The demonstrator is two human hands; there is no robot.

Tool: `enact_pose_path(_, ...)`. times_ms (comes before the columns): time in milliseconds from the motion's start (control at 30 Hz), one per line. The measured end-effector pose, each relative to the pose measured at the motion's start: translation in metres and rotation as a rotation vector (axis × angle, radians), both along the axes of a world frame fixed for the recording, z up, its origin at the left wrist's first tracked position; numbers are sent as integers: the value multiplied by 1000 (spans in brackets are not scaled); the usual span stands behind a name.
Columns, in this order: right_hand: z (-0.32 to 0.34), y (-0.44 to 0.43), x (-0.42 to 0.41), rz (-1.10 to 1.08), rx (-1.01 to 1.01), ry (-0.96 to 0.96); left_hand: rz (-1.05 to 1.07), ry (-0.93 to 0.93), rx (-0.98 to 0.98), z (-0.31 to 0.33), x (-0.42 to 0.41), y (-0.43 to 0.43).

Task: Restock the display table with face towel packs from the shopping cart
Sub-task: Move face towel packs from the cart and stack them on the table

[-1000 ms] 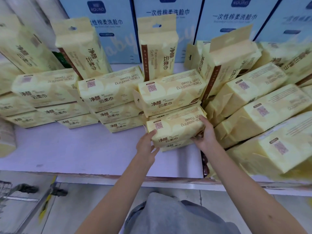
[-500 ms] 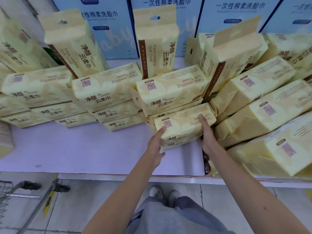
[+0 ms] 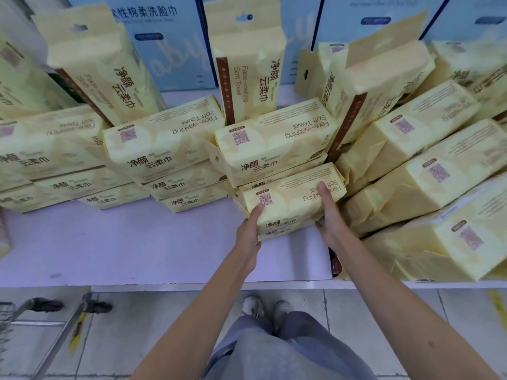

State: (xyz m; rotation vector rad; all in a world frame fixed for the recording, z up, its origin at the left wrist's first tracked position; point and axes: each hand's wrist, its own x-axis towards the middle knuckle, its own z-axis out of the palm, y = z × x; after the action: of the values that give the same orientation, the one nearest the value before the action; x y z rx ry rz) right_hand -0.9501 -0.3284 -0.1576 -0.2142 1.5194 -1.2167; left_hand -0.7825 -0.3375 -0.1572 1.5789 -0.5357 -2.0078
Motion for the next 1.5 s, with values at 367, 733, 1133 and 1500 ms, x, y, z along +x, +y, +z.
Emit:
enact_pose_path(367, -10, 60, 11, 124, 70, 25, 177, -252, -167, 7, 12, 50)
enact_pose_path(733, -20, 142, -1, 1153, 10, 455, 115, -652, -256, 4, 8, 218)
enact_pose_path(1133, -20, 188, 93, 1910, -170, 592, 787, -723, 41, -4, 18, 396)
enact_pose_path(1500, -19, 222, 274, 2199, -376, 601, 1143, -676, 168, -25, 108, 456)
